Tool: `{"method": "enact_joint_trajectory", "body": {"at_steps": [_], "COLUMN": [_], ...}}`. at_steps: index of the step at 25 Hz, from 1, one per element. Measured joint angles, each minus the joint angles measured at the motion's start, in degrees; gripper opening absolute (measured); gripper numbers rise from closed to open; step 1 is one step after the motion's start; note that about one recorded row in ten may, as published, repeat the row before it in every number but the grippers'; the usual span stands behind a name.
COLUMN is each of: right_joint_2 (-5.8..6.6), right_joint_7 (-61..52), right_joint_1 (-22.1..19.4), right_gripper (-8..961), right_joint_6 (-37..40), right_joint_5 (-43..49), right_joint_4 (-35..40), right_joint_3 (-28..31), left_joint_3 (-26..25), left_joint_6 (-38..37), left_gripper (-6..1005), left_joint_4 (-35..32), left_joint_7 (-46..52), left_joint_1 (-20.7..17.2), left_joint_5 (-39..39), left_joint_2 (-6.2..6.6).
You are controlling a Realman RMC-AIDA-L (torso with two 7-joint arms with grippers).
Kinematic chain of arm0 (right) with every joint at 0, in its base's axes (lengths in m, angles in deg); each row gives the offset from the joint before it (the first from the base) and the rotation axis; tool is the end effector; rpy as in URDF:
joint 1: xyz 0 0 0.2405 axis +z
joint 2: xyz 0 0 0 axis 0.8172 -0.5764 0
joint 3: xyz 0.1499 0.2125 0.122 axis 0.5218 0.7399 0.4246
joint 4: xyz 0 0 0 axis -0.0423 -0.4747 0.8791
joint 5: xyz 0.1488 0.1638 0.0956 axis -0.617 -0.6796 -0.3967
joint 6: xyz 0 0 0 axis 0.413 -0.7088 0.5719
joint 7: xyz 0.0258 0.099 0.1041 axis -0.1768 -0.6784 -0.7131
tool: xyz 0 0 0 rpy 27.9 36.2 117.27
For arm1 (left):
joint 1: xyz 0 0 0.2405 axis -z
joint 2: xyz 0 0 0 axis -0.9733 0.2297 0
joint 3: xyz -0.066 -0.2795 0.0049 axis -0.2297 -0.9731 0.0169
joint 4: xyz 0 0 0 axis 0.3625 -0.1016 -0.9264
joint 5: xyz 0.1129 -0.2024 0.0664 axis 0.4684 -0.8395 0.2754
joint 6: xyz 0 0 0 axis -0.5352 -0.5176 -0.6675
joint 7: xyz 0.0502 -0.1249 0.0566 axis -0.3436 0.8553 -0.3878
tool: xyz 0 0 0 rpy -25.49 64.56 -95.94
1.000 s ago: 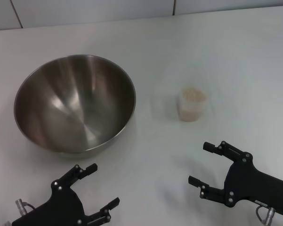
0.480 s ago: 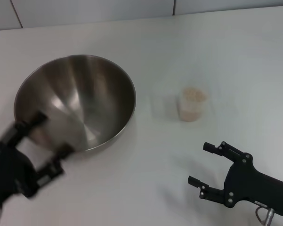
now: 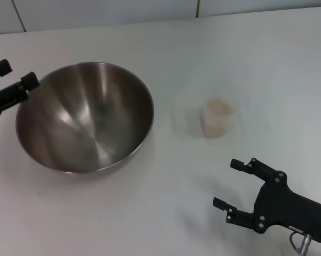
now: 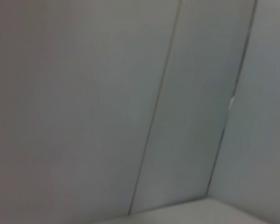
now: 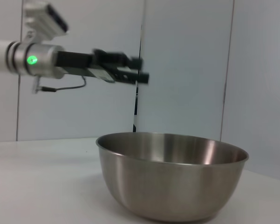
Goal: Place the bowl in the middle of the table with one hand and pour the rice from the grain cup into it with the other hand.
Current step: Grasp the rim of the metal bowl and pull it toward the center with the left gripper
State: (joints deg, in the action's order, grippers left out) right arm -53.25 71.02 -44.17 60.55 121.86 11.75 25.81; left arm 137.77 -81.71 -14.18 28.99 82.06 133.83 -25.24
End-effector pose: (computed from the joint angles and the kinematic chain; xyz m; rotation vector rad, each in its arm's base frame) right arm 0.3873 0.1894 -0.0884 -2.3887 0.2252 0.8136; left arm -0.3224 0.3270 0.0463 -2.2950 -0.7246 -0.9157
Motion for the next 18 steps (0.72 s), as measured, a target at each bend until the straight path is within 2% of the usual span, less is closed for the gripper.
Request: {"method": "enact_joint_trajectory", "body": {"at_steps": [1, 2, 6, 7, 9, 10, 18], "right_joint_2": [0.0, 0.0, 0.01, 0.01, 0.0, 0.0, 0.0], "right_joint_7": [0.01, 0.01, 0.04, 0.04, 0.05, 0.05, 0.07], "right_joint_1": [0.0, 0.0, -0.12, -0.12, -0.2, -0.22, -0.2], "right_gripper": [826, 826, 826, 826, 826, 826, 825], "right_joint_6": [0.01, 0.01, 0.15, 0.15, 0.39, 0.47, 0.63], "right_joint_5": [-0.01, -0.01, -0.03, -0.03, -0.03, -0.03, -0.03], "right_joint_4": [0.08, 0.08, 0.31, 0.31, 0.39, 0.41, 0.45], "right_joint_3": [0.0, 0.0, 0.01, 0.01, 0.05, 0.07, 0.09], "left_joint_3": [-1.35, -1.35, -4.06, -4.29, -4.95, -5.25, -5.62], "left_joint_6": [3.81, 3.81, 4.68, 4.76, 5.22, 5.45, 6.8], "left_gripper": [840, 841, 846, 847, 849, 850, 847], "left_joint_4": [-6.13, -6.13, -12.46, -13.68, -14.79, -15.01, -10.76], "left_joint_7": [7.78, 7.78, 23.45, 27.07, 30.19, 31.33, 34.6], "left_joint_1": [0.39, 0.39, 4.32, 5.63, 7.28, 8.13, 13.33], "left_joint_5": [8.64, 8.64, 27.21, 32.8, 39.27, 42.02, 49.55], "left_joint_2": [-0.69, -0.69, -1.88, -2.48, -3.62, -4.13, -4.06]}}
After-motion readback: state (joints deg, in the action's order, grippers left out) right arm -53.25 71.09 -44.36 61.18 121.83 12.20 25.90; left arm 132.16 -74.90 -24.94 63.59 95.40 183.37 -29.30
